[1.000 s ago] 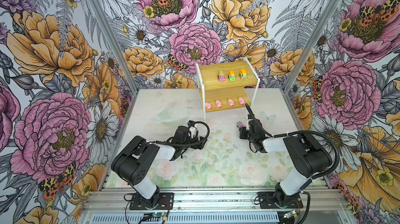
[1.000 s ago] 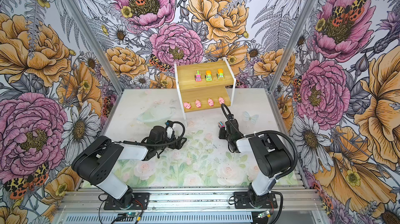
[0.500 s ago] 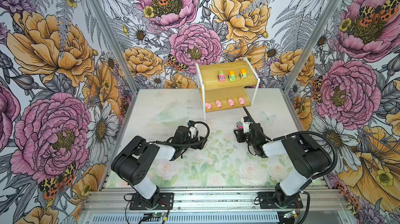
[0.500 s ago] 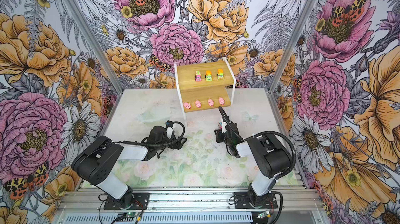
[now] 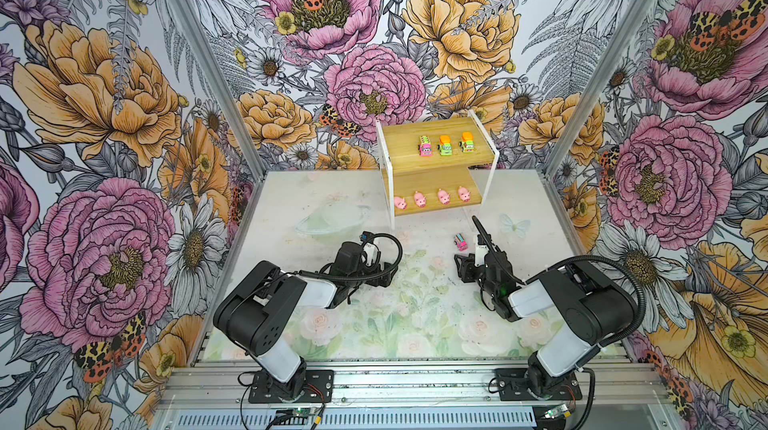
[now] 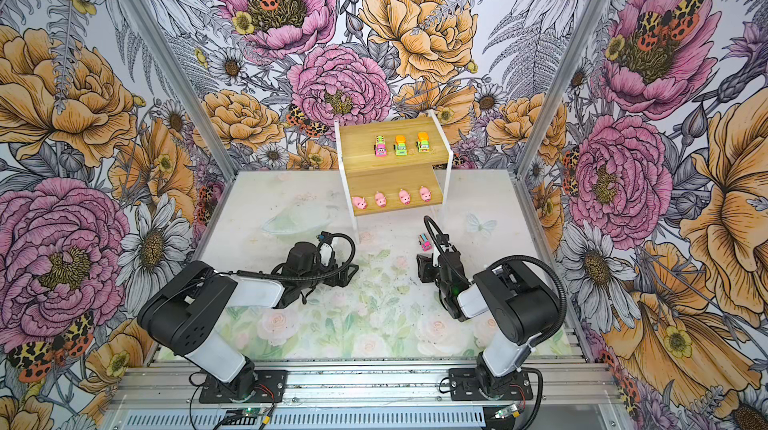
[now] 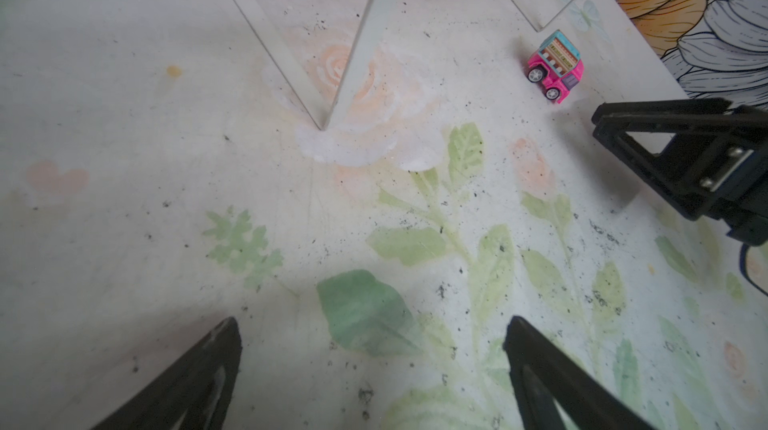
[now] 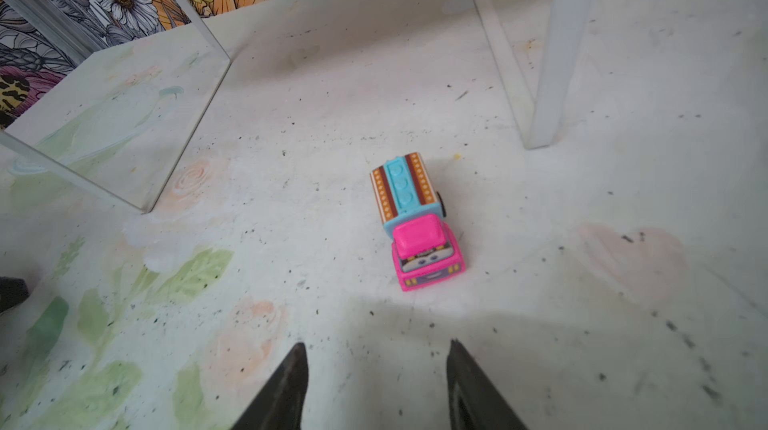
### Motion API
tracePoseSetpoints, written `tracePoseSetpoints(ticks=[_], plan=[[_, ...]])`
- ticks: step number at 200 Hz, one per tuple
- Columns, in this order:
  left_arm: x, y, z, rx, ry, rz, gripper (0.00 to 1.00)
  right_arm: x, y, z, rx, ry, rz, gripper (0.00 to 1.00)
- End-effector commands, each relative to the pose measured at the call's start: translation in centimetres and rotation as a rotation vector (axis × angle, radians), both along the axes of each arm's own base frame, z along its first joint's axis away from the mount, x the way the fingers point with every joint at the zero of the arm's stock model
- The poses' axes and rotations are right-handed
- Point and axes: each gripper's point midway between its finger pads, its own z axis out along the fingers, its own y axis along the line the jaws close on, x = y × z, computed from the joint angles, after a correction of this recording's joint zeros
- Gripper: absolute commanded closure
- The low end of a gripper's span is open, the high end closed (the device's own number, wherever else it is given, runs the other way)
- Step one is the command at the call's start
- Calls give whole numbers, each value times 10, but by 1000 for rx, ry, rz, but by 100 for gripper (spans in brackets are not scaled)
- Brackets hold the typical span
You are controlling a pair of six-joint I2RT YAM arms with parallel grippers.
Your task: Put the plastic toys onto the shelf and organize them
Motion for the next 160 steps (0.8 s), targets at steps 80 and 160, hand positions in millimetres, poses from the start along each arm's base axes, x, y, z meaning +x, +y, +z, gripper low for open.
tracePoseSetpoints(ticks=[80,160], plan=[[-1,-2,-7,23,2,-13,1,39,-4,5,-39,-99,-116,46],[-1,-2,-8,23,5,-14,1,55,11,-11,-53,-107,-48,47]])
